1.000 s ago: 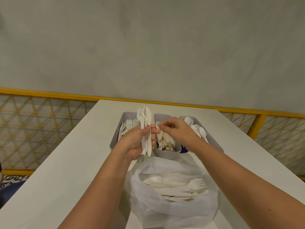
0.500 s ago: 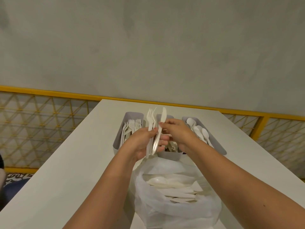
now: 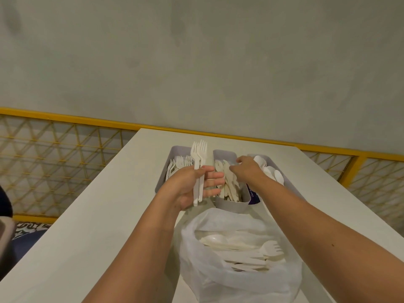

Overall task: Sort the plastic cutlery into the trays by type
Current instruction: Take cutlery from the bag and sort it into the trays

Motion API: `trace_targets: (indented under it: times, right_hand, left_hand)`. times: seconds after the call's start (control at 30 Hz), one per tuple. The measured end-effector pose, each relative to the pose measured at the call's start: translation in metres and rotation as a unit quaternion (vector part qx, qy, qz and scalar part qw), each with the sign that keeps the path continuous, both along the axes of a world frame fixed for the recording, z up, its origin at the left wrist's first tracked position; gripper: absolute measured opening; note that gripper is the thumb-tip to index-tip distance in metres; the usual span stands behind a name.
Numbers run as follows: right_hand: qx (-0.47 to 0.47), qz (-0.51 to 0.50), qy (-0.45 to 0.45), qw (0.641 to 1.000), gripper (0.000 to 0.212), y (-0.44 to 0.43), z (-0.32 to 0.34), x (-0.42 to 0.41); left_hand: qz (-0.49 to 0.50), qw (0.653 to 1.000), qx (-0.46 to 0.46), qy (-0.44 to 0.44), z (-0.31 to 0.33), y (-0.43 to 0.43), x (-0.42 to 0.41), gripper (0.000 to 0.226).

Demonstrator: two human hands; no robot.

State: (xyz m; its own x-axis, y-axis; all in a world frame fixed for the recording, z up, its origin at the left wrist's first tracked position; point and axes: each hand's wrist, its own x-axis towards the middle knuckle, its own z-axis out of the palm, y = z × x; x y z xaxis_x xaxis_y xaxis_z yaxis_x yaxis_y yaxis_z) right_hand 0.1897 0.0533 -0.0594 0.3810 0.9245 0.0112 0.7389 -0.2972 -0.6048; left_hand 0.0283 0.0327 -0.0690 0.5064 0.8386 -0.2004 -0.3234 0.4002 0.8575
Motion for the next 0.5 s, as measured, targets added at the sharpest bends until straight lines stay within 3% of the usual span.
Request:
trace_targets:
  times: [0.17, 0.33, 0.5]
  right_hand:
    - [0.115, 0.095, 0.1, 0.984, 0.028, -0.015, 0.012, -0.025]
    - [0.067, 0.158, 0.218, 0.961, 0.02, -0.025, 0.025, -0.048]
    - [0.074, 0.116, 0.31, 0.941, 0.02, -0.021, 0.02, -0.056]
  left_hand:
    - [-0.012, 1.0, 0.003, -0.009, 0.001, 0.001, -0.004, 0.028]
    - [0.003, 0.999, 0.042, 0.02, 0.001, 0.004, -0.007, 0.027]
    - [0.025, 0.993, 0.082, 0.077, 0.001, 0.004, -0.009, 0.036]
